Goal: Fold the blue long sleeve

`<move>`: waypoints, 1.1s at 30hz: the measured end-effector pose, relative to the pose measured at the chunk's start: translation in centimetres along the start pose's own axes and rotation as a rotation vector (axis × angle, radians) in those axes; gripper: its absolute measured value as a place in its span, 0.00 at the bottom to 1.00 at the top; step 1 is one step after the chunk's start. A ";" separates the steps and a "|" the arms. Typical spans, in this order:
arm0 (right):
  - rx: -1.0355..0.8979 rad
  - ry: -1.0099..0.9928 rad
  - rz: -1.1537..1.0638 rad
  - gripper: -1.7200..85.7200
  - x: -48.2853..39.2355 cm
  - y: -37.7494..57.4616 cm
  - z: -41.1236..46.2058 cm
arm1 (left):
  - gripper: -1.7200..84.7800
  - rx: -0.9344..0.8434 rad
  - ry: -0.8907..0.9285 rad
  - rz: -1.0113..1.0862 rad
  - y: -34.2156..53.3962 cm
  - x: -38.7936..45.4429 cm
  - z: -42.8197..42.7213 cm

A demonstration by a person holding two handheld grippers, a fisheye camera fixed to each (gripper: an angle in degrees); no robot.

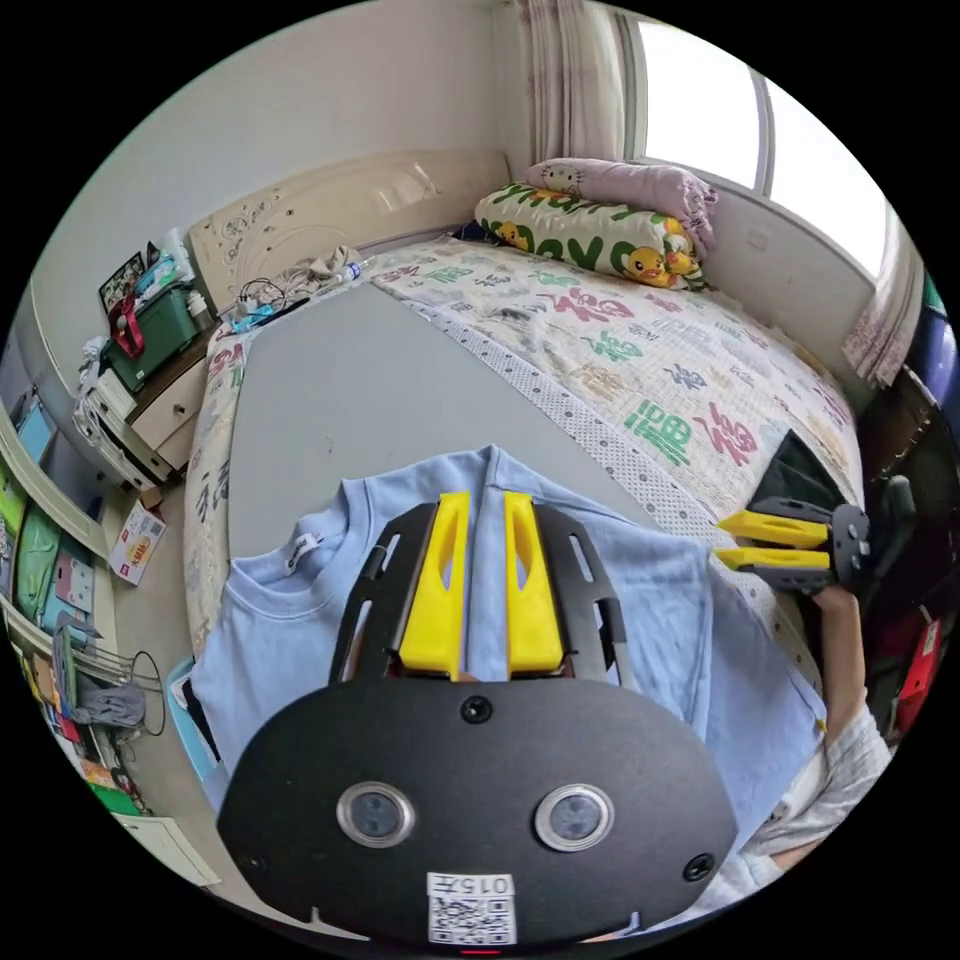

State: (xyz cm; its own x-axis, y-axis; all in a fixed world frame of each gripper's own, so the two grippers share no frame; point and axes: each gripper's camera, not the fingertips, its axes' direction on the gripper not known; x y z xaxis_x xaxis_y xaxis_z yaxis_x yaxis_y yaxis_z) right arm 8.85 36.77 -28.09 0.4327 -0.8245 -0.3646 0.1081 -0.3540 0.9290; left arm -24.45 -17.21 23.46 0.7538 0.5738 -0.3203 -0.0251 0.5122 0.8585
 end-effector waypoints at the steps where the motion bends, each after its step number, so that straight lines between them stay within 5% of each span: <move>1: 0.016 -0.003 -0.012 0.11 -0.4 0.3 -0.4 | 0.10 0.007 0.019 0.005 1.2 0.1 -0.9; 10: 0.163 -0.386 -0.564 0.13 -13.7 4.7 -6.1 | 0.12 -0.183 0.116 -0.062 18.0 -0.4 -1.9; 20: 0.210 -0.500 -1.093 0.11 -33.5 11.2 -9.3 | 0.09 0.108 0.343 0.313 33.0 3.5 -9.6; 27: 0.056 -0.587 -1.173 0.12 -38.8 12.8 -5.0 | 0.06 0.230 0.435 0.360 37.7 0.5 -11.8; 33: 0.044 -0.558 -1.159 0.11 -38.9 16.2 -3.2 | 0.07 0.126 0.417 0.394 38.7 0.9 -8.6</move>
State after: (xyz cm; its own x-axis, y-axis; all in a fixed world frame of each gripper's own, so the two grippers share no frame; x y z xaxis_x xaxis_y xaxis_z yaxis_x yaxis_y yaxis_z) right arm -3.43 64.55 1.35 -0.3258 -0.0955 -0.9406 0.1329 -0.9896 0.0544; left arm -30.38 8.59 52.92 0.3803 0.9217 -0.0758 -0.1537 0.1439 0.9776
